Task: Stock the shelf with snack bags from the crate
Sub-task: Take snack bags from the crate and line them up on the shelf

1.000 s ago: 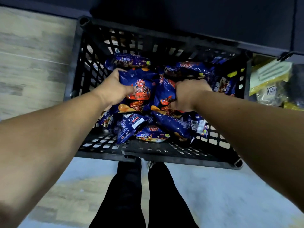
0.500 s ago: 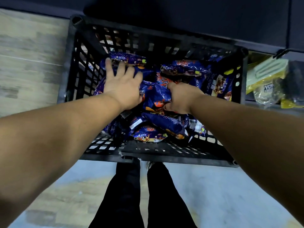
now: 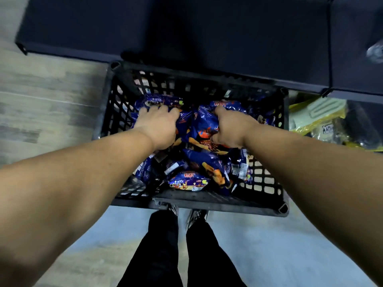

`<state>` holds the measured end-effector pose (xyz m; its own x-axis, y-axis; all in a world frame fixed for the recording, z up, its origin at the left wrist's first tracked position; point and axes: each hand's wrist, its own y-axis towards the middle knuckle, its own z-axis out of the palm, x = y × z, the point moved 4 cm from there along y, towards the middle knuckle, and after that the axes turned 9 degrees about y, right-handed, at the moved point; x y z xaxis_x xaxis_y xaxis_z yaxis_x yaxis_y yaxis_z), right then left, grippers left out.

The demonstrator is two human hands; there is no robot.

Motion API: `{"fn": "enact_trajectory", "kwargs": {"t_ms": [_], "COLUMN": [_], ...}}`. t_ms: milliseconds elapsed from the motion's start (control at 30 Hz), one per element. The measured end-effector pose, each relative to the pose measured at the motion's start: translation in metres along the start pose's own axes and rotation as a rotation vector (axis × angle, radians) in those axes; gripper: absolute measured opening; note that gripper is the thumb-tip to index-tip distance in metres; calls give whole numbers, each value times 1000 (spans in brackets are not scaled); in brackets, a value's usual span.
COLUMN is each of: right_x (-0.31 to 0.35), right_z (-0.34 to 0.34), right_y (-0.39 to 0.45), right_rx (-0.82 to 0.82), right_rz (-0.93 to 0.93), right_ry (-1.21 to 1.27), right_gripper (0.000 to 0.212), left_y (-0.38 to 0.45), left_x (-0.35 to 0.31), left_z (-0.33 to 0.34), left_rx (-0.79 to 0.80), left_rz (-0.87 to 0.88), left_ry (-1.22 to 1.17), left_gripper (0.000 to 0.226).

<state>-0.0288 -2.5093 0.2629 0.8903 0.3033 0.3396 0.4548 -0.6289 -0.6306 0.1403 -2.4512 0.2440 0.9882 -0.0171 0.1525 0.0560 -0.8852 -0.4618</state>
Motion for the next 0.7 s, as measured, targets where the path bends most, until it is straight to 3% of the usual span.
{"fn": "enact_trajectory", "kwargs": {"t_ms": [333, 700], "right_x": [29, 57], "right_z": [-99, -205], "right_y": [-64, -155], "right_rx": [-130, -410], "right_rz": [-47, -92], "right_ry": [-92, -255], "right_gripper": [63, 43], "left_y": [-50, -106], "left_x": [19, 23], "left_z": [-128, -255], "left_rx": [-230, -492], "left_rz": [-106, -133], "left_ry": [1, -38], "left_gripper": [43, 27]}}
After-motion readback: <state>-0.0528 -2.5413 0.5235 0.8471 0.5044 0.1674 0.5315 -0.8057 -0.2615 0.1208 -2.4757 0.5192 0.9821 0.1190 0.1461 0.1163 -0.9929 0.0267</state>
